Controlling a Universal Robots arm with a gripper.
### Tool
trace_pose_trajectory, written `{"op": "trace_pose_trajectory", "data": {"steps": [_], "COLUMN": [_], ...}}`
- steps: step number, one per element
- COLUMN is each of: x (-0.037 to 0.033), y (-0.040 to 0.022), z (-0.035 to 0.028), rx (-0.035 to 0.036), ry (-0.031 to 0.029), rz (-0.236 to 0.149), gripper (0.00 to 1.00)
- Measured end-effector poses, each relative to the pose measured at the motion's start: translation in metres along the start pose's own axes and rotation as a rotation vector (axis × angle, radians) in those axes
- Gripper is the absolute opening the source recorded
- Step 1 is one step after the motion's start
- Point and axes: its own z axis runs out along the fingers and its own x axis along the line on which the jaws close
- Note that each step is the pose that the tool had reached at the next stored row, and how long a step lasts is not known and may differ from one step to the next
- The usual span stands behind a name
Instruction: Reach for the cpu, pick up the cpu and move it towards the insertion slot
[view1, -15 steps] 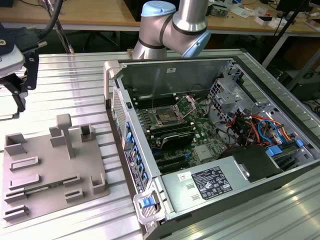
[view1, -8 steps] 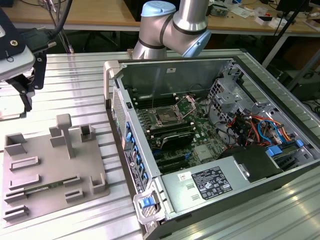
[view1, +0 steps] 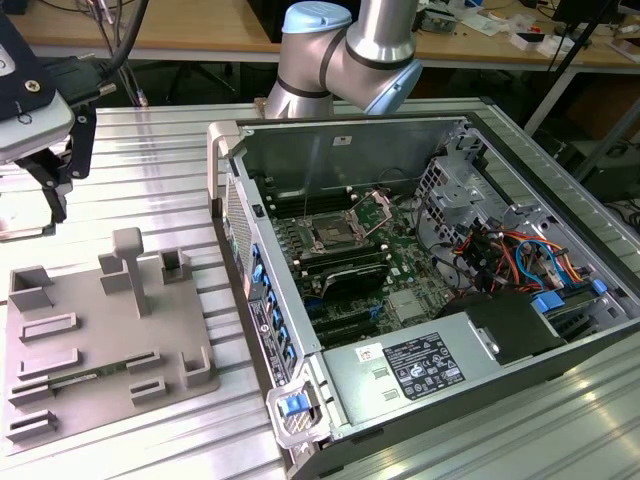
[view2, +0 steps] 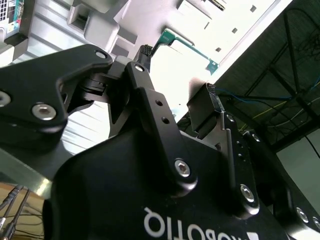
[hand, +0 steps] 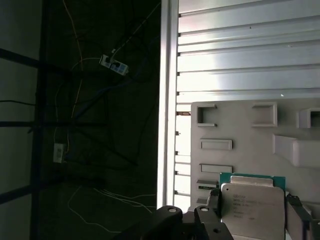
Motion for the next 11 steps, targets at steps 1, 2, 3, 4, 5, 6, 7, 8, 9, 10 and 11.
{"op": "trace_pose_trajectory", "data": {"steps": [1,2,3,4,5,6,7,8,9,10,11], "x": [-0.0007,-0.001,-0.0012,-0.0013,-0.0013,-0.0016,-0.002,-0.0023,-0.0025,-0.0026,-0.0026], "y": [0.0,0.0,-0.0001,-0.0001,-0.0001,-0.0001,-0.0001,-0.0001,-0.0001,-0.0001,-0.0001], "z": [0.0001,0.0001,0.0001,0.0001,0.0001,0.0002,0.0002,0.0002,0.0002,0.0002,0.0002], "rx": [0.0,0.0,0.0001,0.0001,0.0001,0.0,0.0,0.0,0.0,0.0,0.0], "ry": [0.0,0.0,0.0001,0.0,0.0001,0.0,0.0,-0.0001,0.0,0.0,0.0], "rz": [0.0,0.0,0.0,0.0,0.0,0.0,0.0,0.0,0.0,0.0,0.0], "gripper": [0.55,0.55,0.55,0.55,0.55,0.55,0.55,0.55,0.55,0.55,0.55]}}
